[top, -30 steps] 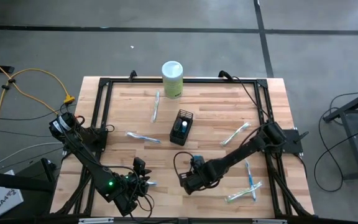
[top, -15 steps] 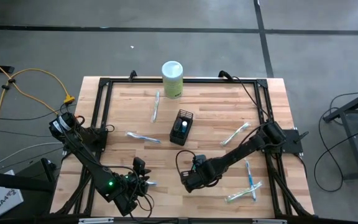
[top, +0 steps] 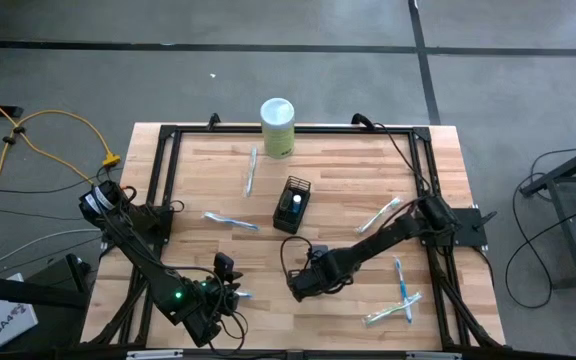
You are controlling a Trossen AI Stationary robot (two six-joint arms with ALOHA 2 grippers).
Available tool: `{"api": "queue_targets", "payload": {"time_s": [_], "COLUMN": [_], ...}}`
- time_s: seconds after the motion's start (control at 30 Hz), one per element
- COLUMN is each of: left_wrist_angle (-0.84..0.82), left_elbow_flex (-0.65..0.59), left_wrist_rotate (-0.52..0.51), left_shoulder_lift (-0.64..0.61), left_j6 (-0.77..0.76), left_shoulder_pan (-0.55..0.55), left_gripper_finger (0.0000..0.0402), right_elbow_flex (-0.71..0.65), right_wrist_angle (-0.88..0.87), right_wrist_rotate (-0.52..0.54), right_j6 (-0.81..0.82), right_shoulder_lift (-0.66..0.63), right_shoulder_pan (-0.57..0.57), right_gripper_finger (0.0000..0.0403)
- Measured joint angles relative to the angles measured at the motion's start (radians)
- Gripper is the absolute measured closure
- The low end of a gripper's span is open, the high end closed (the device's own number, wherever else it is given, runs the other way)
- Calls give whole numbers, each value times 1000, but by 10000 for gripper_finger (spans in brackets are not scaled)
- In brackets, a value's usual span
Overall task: Pick & Place toothbrushing station
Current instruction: Put the blue mouthwash into the middle section of the black wire organizer
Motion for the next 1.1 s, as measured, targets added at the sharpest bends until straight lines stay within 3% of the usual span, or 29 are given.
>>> {"api": "queue_targets", "payload": {"time_s": [0.43,1.1], "left_wrist_angle": [-6,-6], "left_elbow_flex": [0,0], "left_wrist_rotate": [9,21], "left_shoulder_lift": [0,0], "left_j6": [0,0], "left_shoulder_pan": [0,0], "left_gripper_finger": [262,262], "right_elbow_flex": [3,2], "right_wrist_angle": [32,28], "right_wrist_rotate": [-19,-9], "right_j6": [-16,112], "right_shoulder_lift": [44,47], "right_shoulder_pan": [-18,-54], "right_gripper_finger": [252,269]}}
